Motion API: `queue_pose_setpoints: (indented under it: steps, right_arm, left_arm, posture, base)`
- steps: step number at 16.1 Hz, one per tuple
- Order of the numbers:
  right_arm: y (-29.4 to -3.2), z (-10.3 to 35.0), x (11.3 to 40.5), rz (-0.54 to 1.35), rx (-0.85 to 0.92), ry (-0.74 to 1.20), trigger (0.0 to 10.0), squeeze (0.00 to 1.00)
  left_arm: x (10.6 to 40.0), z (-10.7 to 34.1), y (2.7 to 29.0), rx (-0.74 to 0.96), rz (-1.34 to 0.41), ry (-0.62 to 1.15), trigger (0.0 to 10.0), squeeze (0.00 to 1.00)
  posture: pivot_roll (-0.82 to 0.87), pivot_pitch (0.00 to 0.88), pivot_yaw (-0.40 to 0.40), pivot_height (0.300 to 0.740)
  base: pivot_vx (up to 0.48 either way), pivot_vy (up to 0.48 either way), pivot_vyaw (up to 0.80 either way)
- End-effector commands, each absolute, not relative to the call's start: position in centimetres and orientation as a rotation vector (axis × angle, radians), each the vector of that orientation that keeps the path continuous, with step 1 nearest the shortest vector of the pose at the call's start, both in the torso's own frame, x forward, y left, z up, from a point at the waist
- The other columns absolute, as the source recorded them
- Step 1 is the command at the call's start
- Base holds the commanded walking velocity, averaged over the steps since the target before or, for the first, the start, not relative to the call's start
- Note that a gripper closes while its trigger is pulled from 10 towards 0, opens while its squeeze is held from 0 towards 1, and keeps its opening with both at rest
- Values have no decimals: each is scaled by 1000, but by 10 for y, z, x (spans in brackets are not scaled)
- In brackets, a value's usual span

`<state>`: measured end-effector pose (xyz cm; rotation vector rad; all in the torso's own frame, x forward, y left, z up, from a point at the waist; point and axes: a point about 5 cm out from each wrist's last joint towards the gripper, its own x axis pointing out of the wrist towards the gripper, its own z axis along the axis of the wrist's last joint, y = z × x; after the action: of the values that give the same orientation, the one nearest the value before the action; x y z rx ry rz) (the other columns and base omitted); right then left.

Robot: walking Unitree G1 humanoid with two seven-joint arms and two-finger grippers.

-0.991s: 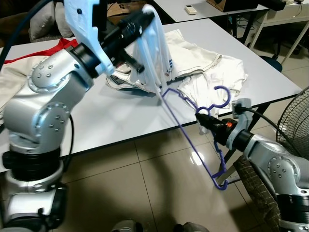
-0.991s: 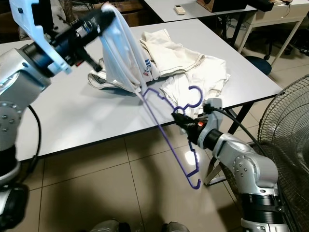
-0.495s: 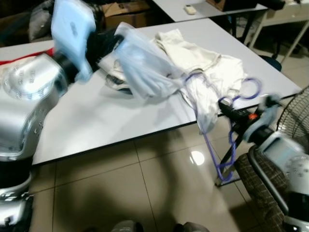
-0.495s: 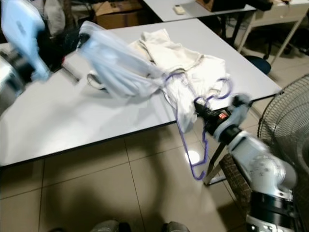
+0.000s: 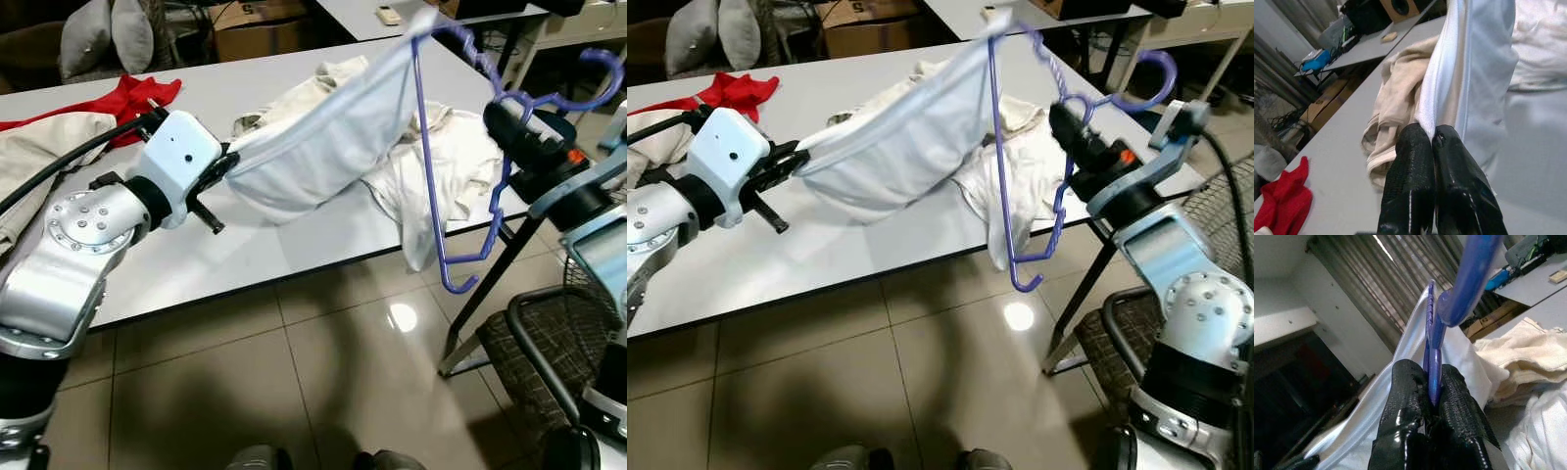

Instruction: Hang hanger

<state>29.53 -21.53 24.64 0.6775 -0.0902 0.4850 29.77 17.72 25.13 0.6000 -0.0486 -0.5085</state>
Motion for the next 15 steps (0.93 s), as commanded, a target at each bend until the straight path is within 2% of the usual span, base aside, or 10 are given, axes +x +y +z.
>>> queue_pose_setpoints:
  steps: [1,2,6,11,15]
  right_arm:
    - [-219,227,293,429,651,15,10000,0]
    - [-218,211,291,408,652,98,10000,0]
    - [-213,189,283,397,662,203,10000,0]
    - [-204,159,259,521,740,313,10000,0]
    - [-197,158,245,645,770,334,10000,0]
  left_arm:
    - [299,251,179,599,-499,-55,0,0]
    - [299,251,177,595,-507,-63,0,0]
    - [298,264,168,525,-528,-162,0,0]
    - [284,288,147,468,-665,-399,0,0]
    - [278,293,146,474,-690,-460,0,0]
  posture:
    - [-162,78,34,740]
    - [-164,78,33,740]
    - [-164,76,36,740]
    - [-171,79,35,740]
    - [-176,83,23,740]
  base:
    - [0,0,0]
    - [0,0,0]
    - [0,0,0]
    - [0,0,0]
    - [0,0,0]
